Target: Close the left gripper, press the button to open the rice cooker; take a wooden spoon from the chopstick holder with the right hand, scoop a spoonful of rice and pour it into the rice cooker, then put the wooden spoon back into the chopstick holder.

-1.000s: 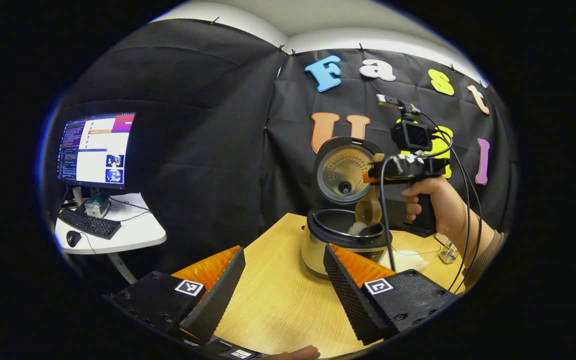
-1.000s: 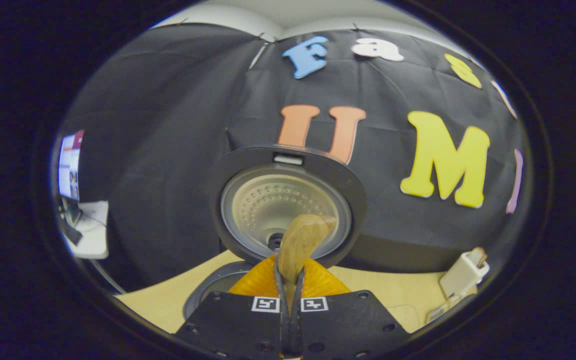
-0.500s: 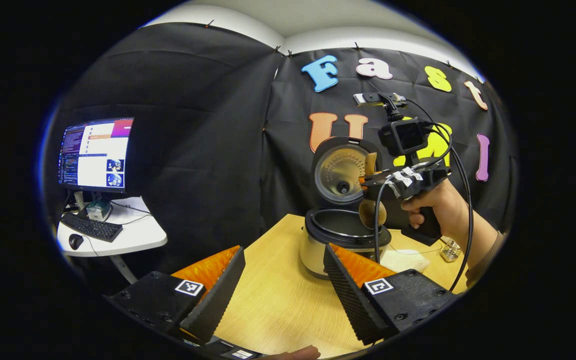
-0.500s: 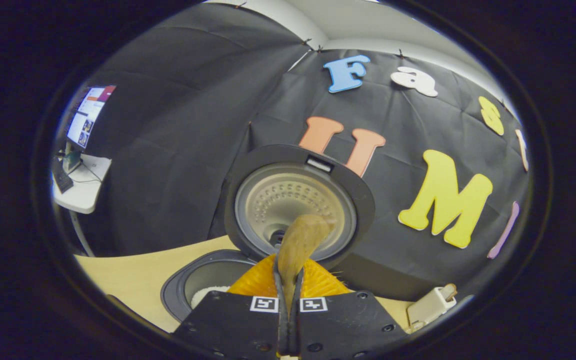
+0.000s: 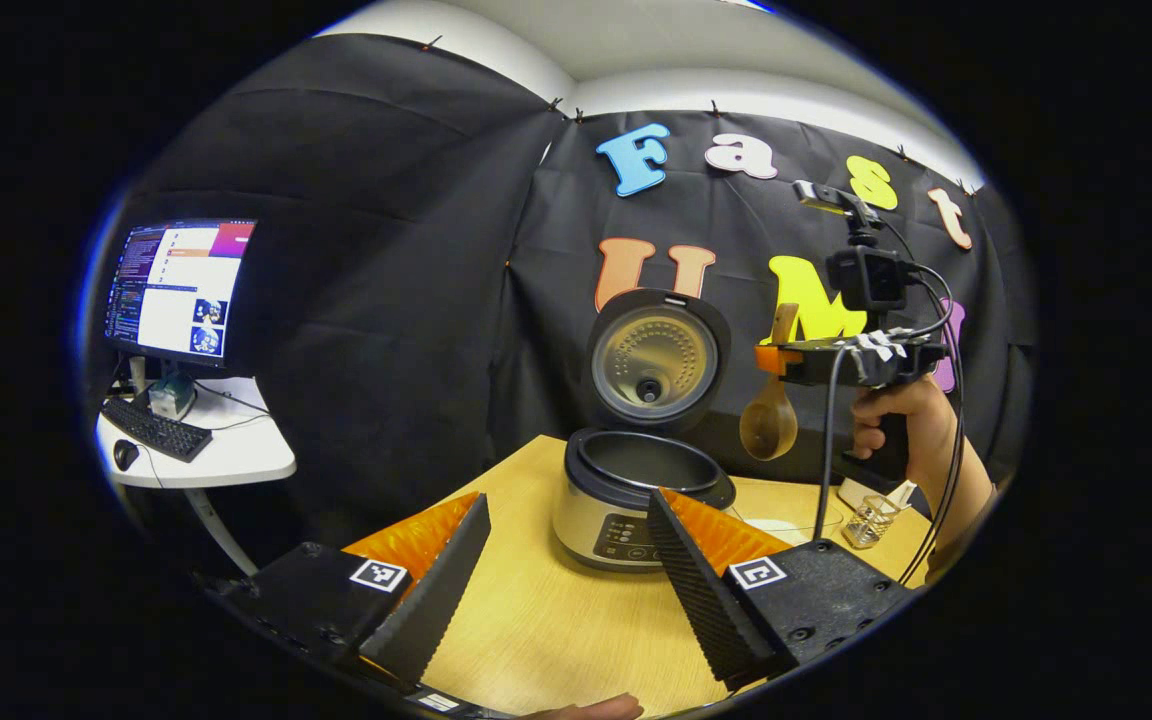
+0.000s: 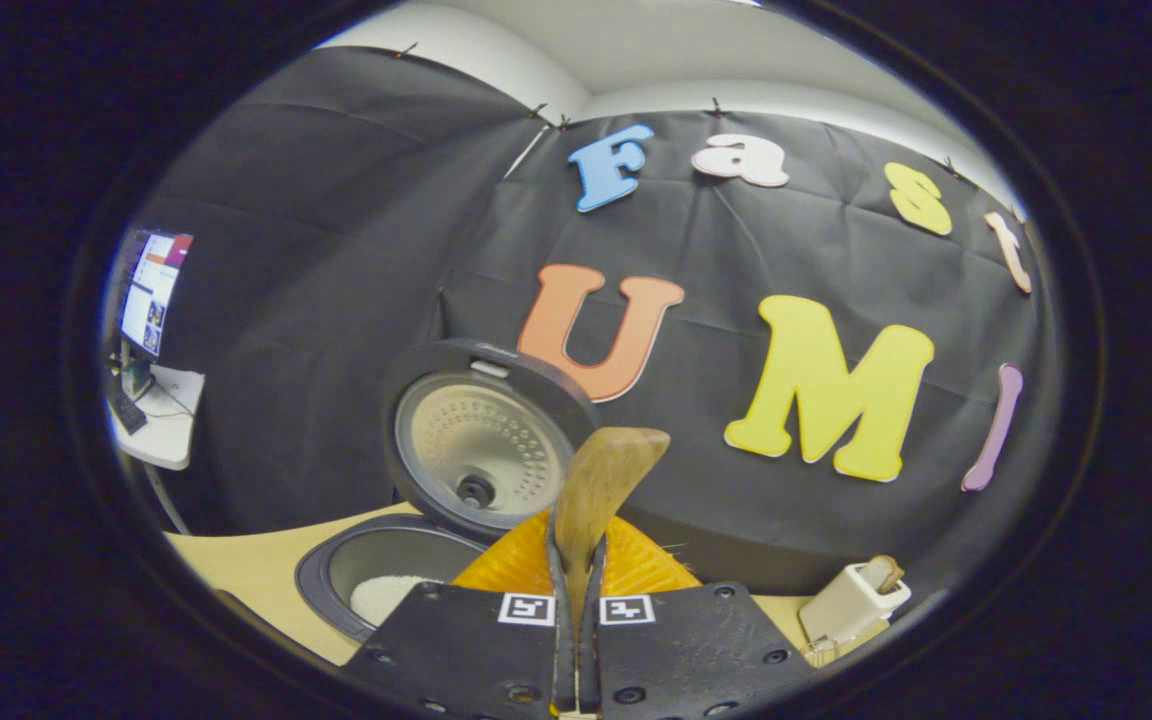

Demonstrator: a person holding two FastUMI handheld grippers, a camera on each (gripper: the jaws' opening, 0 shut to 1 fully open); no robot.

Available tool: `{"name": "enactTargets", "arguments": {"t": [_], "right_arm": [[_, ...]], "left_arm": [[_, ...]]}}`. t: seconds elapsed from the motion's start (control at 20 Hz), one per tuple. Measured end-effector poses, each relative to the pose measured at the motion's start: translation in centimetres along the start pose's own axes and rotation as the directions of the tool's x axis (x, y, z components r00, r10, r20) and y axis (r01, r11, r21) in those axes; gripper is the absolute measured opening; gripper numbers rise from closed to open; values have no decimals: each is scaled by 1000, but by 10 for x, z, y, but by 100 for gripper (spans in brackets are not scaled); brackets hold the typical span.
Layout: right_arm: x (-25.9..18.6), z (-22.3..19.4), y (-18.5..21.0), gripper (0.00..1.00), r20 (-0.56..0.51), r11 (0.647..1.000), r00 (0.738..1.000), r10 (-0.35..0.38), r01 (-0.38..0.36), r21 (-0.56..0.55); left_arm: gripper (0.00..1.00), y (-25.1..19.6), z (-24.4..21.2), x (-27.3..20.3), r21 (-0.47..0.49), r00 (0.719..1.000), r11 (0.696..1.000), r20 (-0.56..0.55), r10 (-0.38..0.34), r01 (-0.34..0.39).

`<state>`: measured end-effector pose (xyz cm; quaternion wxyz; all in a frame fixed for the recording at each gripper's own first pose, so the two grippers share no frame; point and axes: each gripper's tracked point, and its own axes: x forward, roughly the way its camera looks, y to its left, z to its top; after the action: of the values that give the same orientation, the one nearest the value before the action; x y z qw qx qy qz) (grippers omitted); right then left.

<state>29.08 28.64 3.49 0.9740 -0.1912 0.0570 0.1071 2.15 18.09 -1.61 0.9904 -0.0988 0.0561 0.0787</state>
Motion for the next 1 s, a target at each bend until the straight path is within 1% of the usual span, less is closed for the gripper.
{"name": "enactTargets", "arguments": {"t": [0.2, 0.35, 0.55, 0.75, 1.0], "right_arm": [[-16, -14, -51, 1, -14, 998, 999, -40, 40, 47], [-25, -33, -90, 2, -38, 994, 996, -83, 85, 69], [-39, -64, -147, 2, -80, 981, 985, -156, 164, 103], [-50, -97, -211, 1, -130, 961, 962, -240, 254, 108], [-59, -144, -276, 2, -197, 929, 929, -313, 343, 141]], "left_arm": [[100, -13, -7, 1, 49, 1000, 999, -11, 9, -9], [100, -32, -10, 0, 94, 1000, 995, -9, -17, 18], [100, -61, -10, -5, 135, 998, 989, 2, -60, 60], [100, -91, -17, -16, 162, 992, 979, -15, -127, 128], [100, -104, -15, -23, 197, 989, 970, 1, -147, 143]]}}
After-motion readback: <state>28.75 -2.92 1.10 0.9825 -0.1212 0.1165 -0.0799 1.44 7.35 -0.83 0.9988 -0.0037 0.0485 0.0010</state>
